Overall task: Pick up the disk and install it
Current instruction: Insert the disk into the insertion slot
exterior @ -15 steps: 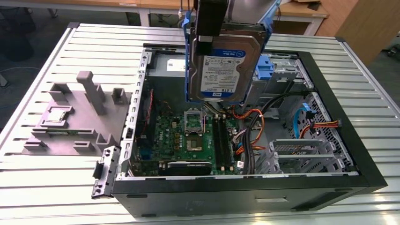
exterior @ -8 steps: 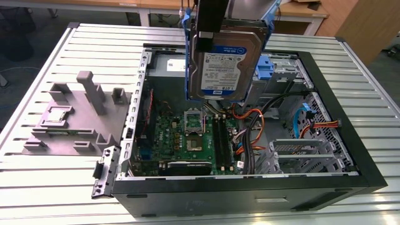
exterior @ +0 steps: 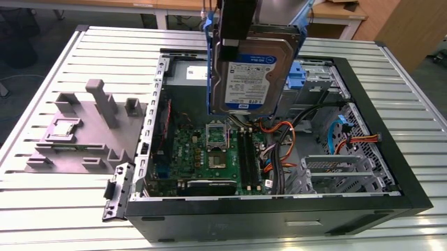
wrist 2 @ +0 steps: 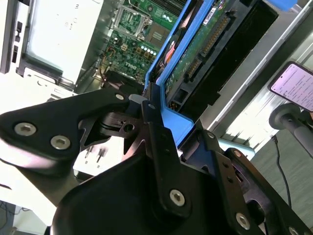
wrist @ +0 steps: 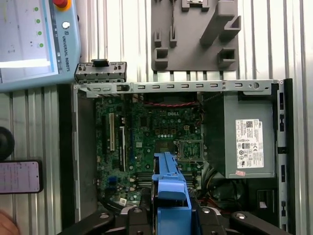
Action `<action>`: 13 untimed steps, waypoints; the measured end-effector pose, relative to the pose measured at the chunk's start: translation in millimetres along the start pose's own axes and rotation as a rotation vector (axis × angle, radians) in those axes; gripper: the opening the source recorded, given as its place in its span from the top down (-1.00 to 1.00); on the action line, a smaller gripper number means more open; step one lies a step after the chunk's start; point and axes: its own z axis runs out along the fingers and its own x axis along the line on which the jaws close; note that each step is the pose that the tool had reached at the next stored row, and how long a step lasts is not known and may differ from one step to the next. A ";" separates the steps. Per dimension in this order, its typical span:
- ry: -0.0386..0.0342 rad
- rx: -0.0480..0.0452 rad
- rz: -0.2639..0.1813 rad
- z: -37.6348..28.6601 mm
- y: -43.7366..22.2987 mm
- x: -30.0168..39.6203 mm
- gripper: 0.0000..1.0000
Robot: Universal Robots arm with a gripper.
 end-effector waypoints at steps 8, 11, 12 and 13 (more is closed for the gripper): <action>0.0000 0.0000 0.000 0.3 -4.9 7.2 0.27; 0.0001 0.0000 0.000 0.3 -11.4 7.1 0.27; 0.0001 0.0000 0.000 0.2 -13.9 6.9 0.27; 0.0000 0.0000 0.000 0.3 -16.6 6.8 0.27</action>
